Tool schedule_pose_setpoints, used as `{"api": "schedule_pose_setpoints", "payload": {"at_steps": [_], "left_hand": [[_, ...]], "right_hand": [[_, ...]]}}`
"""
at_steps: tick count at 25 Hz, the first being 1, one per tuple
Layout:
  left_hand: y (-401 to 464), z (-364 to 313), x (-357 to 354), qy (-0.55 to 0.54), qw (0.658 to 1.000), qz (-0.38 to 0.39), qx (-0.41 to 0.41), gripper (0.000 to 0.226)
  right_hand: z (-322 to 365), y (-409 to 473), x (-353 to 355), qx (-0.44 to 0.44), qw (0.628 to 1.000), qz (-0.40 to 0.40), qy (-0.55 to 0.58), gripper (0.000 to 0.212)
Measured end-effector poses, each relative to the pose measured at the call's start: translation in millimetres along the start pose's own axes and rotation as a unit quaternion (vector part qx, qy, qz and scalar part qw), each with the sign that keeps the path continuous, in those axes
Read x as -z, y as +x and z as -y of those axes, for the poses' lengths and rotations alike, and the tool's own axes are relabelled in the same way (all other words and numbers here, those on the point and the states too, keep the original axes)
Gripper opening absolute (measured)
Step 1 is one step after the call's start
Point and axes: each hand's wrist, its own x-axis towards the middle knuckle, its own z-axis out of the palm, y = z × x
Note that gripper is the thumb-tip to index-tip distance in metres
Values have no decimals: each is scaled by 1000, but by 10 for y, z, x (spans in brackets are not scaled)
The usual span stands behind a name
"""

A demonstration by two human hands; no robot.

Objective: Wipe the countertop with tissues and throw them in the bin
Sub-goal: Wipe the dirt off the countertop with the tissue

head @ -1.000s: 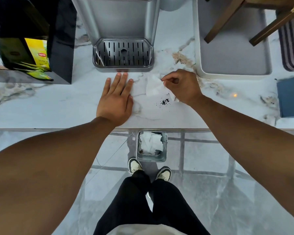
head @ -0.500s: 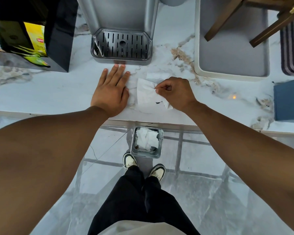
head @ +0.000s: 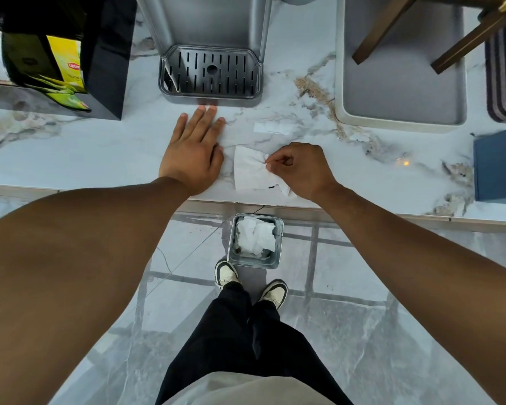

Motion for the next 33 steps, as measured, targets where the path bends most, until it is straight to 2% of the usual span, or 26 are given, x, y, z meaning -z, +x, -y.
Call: {"api": "schedule_pose_setpoints", "payload": {"at_steps": [6, 10, 14, 19, 24, 26, 28, 30, 33], "left_hand": [[3, 29, -36, 3, 1000, -4, 0, 58], [8, 20, -34, 15, 1000, -4, -4, 56], [8, 43, -38, 24, 1000, 3, -8, 61], [27, 42, -32, 21, 1000, 11, -9, 64], [18, 31, -61, 21, 1000, 0, -5, 61], [20, 37, -61, 18, 1000, -2, -5, 60], [10, 42, -69, 17, 1000, -4, -5, 59], [11, 41, -71, 19, 1000, -7, -5, 59], [18, 44, -71, 18, 1000, -8, -4, 59]], "right_hand": [[133, 431, 176, 30, 998, -60, 4, 9], [269, 702, 2, 62, 998, 9, -32, 11], [289, 580, -166, 112, 991, 68, -31, 8], [270, 456, -101, 140, 974, 168, -51, 8], [313, 368, -64, 160, 946, 255, -125, 10], [340, 420, -21, 165, 951, 226, -131, 10], [284, 521, 93, 126, 981, 111, -92, 9], [147, 557, 228, 62, 996, 20, -58, 10], [-18, 391, 235, 0, 999, -36, -38, 11]]}}
